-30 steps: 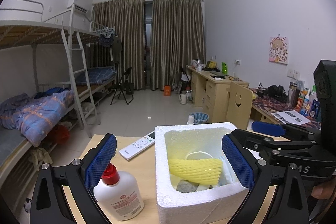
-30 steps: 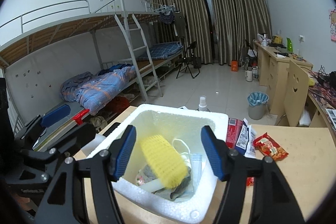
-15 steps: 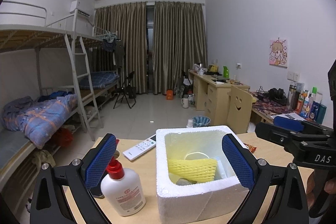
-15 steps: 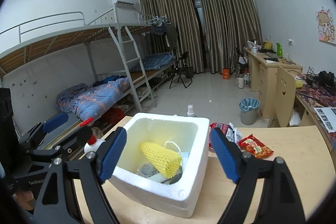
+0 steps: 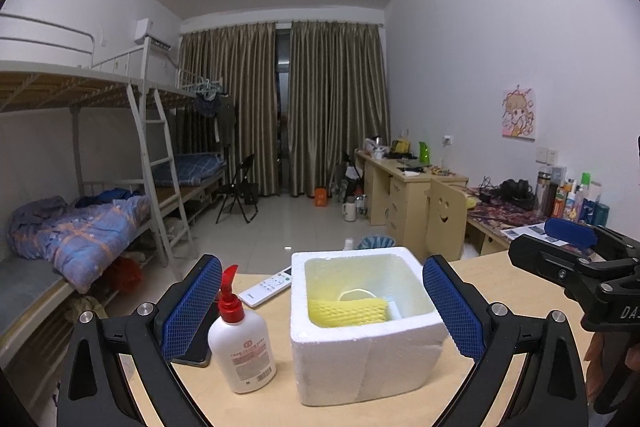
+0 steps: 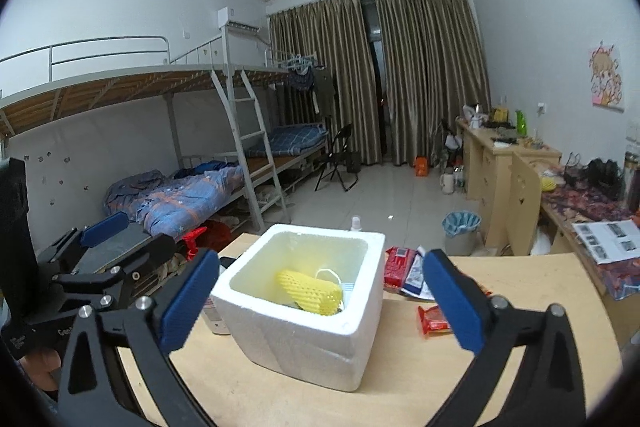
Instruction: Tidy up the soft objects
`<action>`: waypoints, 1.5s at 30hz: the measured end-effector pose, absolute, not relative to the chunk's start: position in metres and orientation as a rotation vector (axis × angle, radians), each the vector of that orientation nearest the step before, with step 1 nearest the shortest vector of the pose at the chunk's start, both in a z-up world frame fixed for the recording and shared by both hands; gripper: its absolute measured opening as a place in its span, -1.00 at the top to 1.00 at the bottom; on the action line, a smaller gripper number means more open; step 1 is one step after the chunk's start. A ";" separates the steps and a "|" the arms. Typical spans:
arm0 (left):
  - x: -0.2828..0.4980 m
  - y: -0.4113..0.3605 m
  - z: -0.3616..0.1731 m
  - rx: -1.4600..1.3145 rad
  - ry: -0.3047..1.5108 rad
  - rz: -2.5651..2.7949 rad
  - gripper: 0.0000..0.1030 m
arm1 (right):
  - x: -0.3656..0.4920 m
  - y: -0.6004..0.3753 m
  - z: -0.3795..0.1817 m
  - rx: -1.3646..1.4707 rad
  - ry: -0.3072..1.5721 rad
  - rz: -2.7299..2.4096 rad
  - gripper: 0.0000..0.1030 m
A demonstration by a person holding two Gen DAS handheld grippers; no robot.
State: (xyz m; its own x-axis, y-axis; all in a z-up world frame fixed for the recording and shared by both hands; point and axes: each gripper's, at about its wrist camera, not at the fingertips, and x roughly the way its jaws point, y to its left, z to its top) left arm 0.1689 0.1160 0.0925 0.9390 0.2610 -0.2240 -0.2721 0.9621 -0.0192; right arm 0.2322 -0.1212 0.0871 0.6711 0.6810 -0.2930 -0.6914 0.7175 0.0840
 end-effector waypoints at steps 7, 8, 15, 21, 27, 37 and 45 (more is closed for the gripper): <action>0.127 0.097 0.104 -0.043 0.183 0.262 -1.00 | 0.196 -0.139 0.093 -0.045 0.267 0.749 -1.00; 0.122 0.095 0.105 -0.043 0.179 0.261 -1.00 | 0.192 -0.141 0.095 -0.049 0.262 0.749 -1.00; 0.081 0.079 0.114 -0.032 0.140 0.262 -1.00 | 0.157 -0.157 0.099 -0.058 0.211 0.746 -1.00; 0.055 0.065 0.115 -0.015 0.123 0.256 -1.00 | 0.144 -0.168 0.097 -0.050 0.196 0.749 -1.00; 0.037 0.055 0.108 -0.017 0.110 0.233 -1.00 | 0.131 -0.179 0.087 -0.047 0.187 0.741 -1.00; 0.013 0.040 0.090 -0.013 0.115 0.213 -1.00 | 0.103 -0.204 0.066 -0.004 0.153 0.719 -1.00; -0.006 0.032 0.073 -0.025 0.075 0.191 -0.99 | 0.088 -0.211 0.051 -0.003 0.140 0.692 -1.00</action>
State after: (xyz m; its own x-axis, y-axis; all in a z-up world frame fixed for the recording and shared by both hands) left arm -0.0057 0.0325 0.0725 0.9789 0.1889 -0.0774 -0.1908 0.9815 -0.0180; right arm 0.0884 -0.2112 0.0509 0.7608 0.6360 -0.1295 -0.6363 0.7702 0.0438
